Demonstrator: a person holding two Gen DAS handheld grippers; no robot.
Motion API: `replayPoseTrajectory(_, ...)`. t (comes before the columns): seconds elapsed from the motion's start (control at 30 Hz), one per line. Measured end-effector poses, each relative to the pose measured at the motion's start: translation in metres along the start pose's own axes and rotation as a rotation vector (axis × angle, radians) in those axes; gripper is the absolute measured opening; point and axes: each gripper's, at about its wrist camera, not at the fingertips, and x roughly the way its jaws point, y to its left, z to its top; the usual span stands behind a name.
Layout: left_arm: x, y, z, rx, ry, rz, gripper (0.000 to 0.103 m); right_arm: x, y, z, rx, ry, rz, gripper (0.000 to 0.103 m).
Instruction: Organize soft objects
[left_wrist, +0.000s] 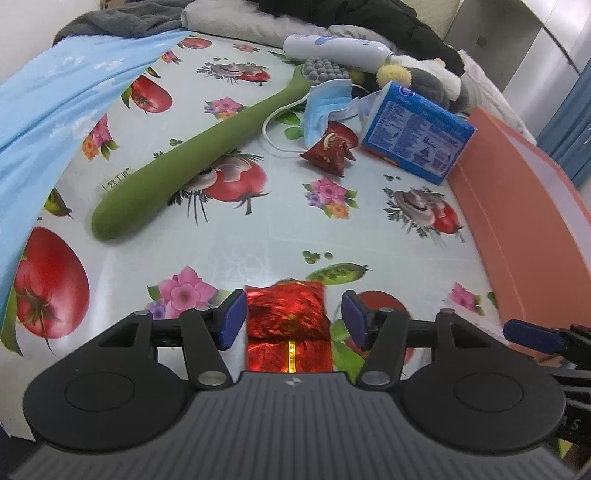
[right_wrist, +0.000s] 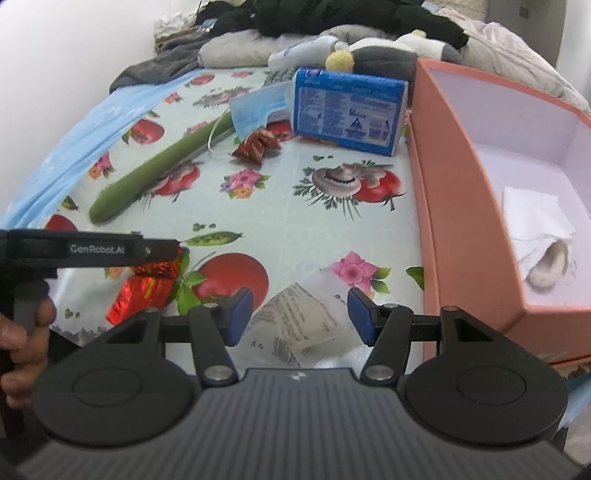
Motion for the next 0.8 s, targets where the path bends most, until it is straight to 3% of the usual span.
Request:
replayPoseTrajectory(0.23,0.005,-0.003,-0.004,0.029,-0.001,0.059,0.063,0.03,-0.004,-0.007,0.012,0.092,0.014,0.06)
replayPoseTrajectory(0.53,0.014,-0.011,-0.006,0.082,-0.003,0.069,0.063,0.039,0.006,-0.018,-0.032,0.072,0.003,0.062)
replayPoseTrajectory(0.63,0.015,-0.015,-0.009,0.119,0.0,0.073,0.06,0.039,0.01,-0.02,-0.05,0.067,-0.007,0.054)
replayPoseTrajectory(0.7,0.014,-0.019,-0.01,0.146,0.008,0.08,0.058,0.038,0.01,-0.019,-0.044,0.068,0.006,0.043)
replayPoseTrajectory(0.8,0.01,-0.016,-0.011,0.117,0.019,0.042,0.057,0.036,0.008,-0.017,-0.005,0.079,0.039,0.033)
